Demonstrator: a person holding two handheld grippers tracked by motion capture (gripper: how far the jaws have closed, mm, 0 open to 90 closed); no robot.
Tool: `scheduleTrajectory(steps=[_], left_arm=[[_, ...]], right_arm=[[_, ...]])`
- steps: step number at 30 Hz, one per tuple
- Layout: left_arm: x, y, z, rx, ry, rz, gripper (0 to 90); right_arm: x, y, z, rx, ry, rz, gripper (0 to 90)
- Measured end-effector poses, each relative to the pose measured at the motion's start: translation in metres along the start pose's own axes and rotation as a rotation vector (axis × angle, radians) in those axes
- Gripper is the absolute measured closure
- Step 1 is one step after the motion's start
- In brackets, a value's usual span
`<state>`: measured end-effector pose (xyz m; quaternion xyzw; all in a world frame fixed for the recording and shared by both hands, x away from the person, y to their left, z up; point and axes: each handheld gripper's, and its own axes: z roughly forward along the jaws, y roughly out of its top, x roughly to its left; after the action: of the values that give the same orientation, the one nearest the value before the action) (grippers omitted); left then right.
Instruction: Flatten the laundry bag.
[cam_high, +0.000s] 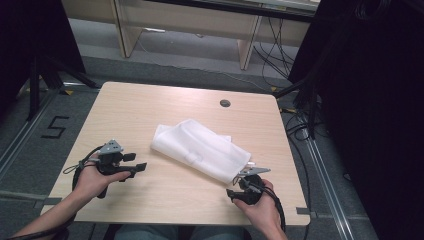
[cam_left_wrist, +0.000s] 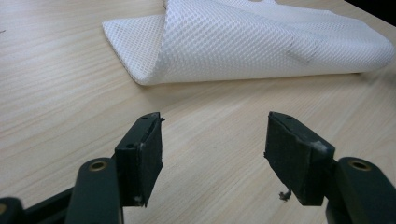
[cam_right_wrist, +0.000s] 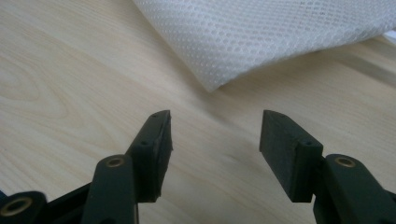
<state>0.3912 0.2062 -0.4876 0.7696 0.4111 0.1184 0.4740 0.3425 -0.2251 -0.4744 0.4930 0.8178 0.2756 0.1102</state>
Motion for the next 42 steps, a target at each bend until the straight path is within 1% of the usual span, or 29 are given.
scheduleTrajectory(steps=[1,2,3,4,6,7,8,9,11,13,16,17,18,19,20,21,22,23,24,26,27,29,30,31,32,33,37,38,42], left_arm=[[0.000,0.000,0.000,0.000,0.000,0.000,35.5],[-0.001,0.000,0.000,0.013,0.003,0.002,35.5],[-0.002,0.000,0.001,0.008,0.001,0.007,35.4],[-0.002,0.000,0.001,0.017,-0.002,0.008,35.9],[-0.004,0.000,0.002,0.015,-0.015,0.007,37.4],[-0.004,0.000,0.002,0.013,-0.022,0.025,38.9],[-0.004,0.000,0.002,0.013,-0.022,0.025,41.5],[-0.005,0.001,0.002,0.007,-0.022,0.036,41.5],[-0.007,0.000,0.001,0.017,-0.022,0.074,49.1],[-0.008,0.000,-0.001,0.028,-0.021,0.086,54.8],[-0.009,0.000,-0.003,0.019,-0.032,0.075,56.9],[-0.009,0.001,-0.003,0.019,-0.042,0.078,56.9],[-0.010,0.002,-0.003,0.009,-0.037,0.072,56.9],[-0.010,0.003,-0.003,0.008,-0.038,0.073,56.7],[-0.010,0.003,-0.002,-0.002,-0.039,0.069,56.5],[-0.009,0.004,-0.001,0.004,-0.042,0.078,56.1],[-0.010,0.004,0.000,0.001,-0.037,0.076,55.6],[-0.009,0.004,0.001,0.013,-0.044,0.076,55.0],[-0.010,0.004,0.002,0.016,-0.034,0.079,54.8],[-0.012,0.004,0.004,0.013,-0.051,0.083,56.1],[-0.014,0.005,0.005,0.025,-0.056,0.086,56.6],[-0.018,0.006,0.009,0.034,-0.075,0.115,58.2],[-0.022,0.007,0.011,0.035,-0.071,0.127,60.1],[-0.025,0.008,0.012,0.042,-0.067,0.153,61.7],[-0.027,0.010,0.013,0.051,-0.075,0.170,64.0],[-0.028,0.011,0.014,0.062,-0.081,0.169,65.7],[-0.037,0.016,0.018,0.076,-0.082,0.178,74.6],[-0.041,0.018,0.021,0.089,-0.097,0.198,75.3],[-0.046,0.019,0.026,0.104,-0.116,0.201,77.1]], right_arm=[[0.000,0.000,0.000,0.000,0.000,0.000,45.2],[-0.002,-0.001,0.003,-0.031,0.007,-0.006,46.0],[-0.003,-0.001,-0.001,0.011,0.003,-0.003,52.7],[-0.004,0.000,-0.002,0.016,0.008,-0.010,55.3],[-0.003,0.002,-0.007,0.004,0.009,0.007,62.8],[-0.005,0.003,-0.009,-0.004,0.004,-0.003,65.7],[-0.005,0.003,-0.009,-0.004,0.004,-0.003,65.7],[-0.005,0.006,-0.012,-0.013,-0.006,0.012,69.4],[-0.008,0.010,-0.016,-0.012,-0.030,0.007,75.5],[-0.011,0.014,-0.017,-0.018,-0.050,0.007,79.1],[-0.012,0.016,-0.013,-0.028,-0.055,0.002,79.4],[-0.011,0.016,-0.013,-0.009,-0.050,0.020,79.4],[-0.013,0.016,-0.011,-0.031,-0.059,-0.007,79.3],[-0.011,0.016,-0.010,-0.015,-0.055,0.011,79.1],[-0.013,0.016,-0.009,-0.023,-0.051,-0.012,78.6],[-0.011,0.016,-0.009,-0.004,-0.058,0.015,77.8],[-0.013,0.017,-0.008,-0.014,-0.065,-0.008,76.8],[-0.012,0.017,-0.008,-0.024,-0.058,-0.005,75.8],[-0.012,0.018,-0.008,-0.024,-0.049,0.005,74.6],[-0.016,0.020,-0.008,-0.041,-0.064,0.002,70.7],[-0.018,0.022,-0.008,-0.048,-0.069,0.003,70.2],[-0.019,0.024,-0.008,-0.051,-0.073,0.009,69.4],[-0.021,0.026,-0.008,-0.056,-0.081,0.001,67.8],[-0.023,0.028,-0.008,-0.053,-0.088,-0.006,66.7],[-0.024,0.032,-0.007,-0.048,-0.097,-0.013,65.7],[-0.027,0.035,-0.007,-0.050,-0.100,-0.022,64.7],[-0.038,0.052,-0.002,-0.055,-0.115,-0.011,61.3],[-0.039,0.055,0.000,-0.057,-0.118,-0.009,60.9],[-0.044,0.063,0.005,-0.052,-0.120,-0.008,59.4]])
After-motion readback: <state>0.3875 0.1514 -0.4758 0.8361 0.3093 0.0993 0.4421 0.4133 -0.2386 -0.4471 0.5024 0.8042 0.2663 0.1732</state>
